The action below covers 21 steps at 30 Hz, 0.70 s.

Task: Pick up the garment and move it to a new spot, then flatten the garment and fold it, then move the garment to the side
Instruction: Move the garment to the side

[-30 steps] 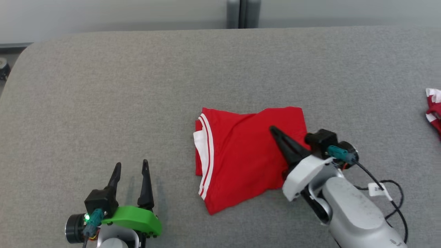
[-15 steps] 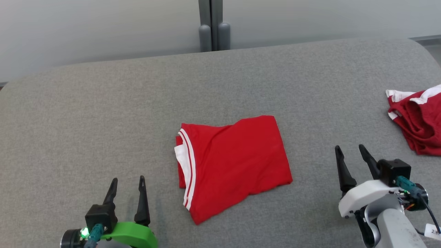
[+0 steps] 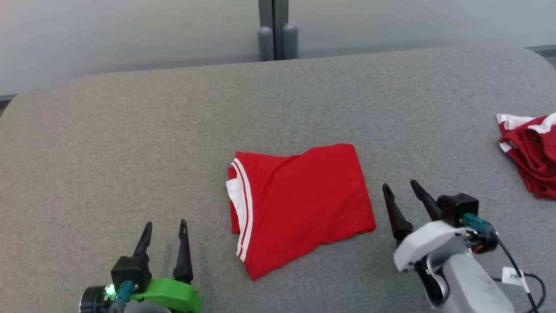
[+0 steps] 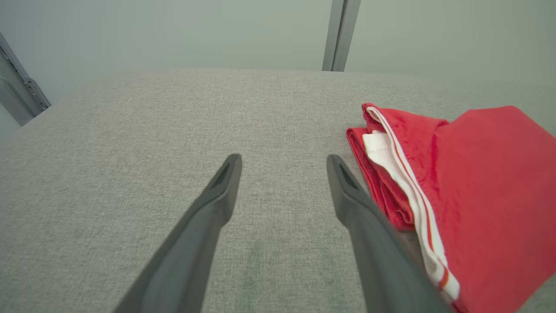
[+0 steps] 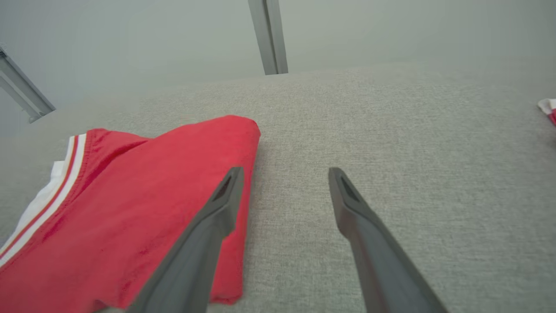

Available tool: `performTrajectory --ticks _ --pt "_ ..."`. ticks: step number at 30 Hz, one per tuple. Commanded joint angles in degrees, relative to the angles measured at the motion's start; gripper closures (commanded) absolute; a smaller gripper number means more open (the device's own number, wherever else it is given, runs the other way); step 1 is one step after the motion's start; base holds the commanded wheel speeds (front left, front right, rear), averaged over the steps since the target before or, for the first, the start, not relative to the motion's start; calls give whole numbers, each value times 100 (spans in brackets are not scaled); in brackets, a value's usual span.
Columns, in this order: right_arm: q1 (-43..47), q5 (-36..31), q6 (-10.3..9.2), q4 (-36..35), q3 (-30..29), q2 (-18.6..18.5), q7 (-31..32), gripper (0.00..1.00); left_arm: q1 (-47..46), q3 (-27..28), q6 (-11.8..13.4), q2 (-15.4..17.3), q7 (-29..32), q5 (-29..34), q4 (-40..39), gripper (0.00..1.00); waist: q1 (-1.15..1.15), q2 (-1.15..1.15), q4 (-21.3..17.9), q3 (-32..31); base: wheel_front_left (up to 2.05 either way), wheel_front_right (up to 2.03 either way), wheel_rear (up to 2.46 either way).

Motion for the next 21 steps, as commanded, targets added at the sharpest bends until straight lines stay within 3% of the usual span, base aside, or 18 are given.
performTrajectory --ticks 1,7,13,14,15,16,21 --pt "-242 94 -10 78 170 -23 -24 0 -146 -12 19 28 3 -66 -12 0 0 0 152 178 0 0 0" --pt "-1015 253 -10 840 769 -22 -24 0 -316 -79 10 28 3 -126 -2 0 0 0 430 471 0 0 0" --pt "-1394 347 -10 2294 1185 -23 191 0 -405 -176 -4 27 3 -158 49 0 0 0 657 586 0 0 0" --pt "-1361 447 -10 2485 1263 -19 230 20 -411 -185 2 28 3 -161 53 0 0 0 668 580 0 0 0" --pt "-1311 555 -10 2635 1389 -11 261 96 -408 -197 -13 27 3 -130 46 0 0 0 664 552 0 0 0" --pt "-1273 671 -10 2706 1464 2 252 100 -395 -187 -10 27 3 -96 32 0 0 0 636 525 0 0 0" --pt "-1364 699 -19 3100 1241 -53 76 100 -284 -136 -45 26 3 -24 -34 0 0 0 225 376 0 0 0"
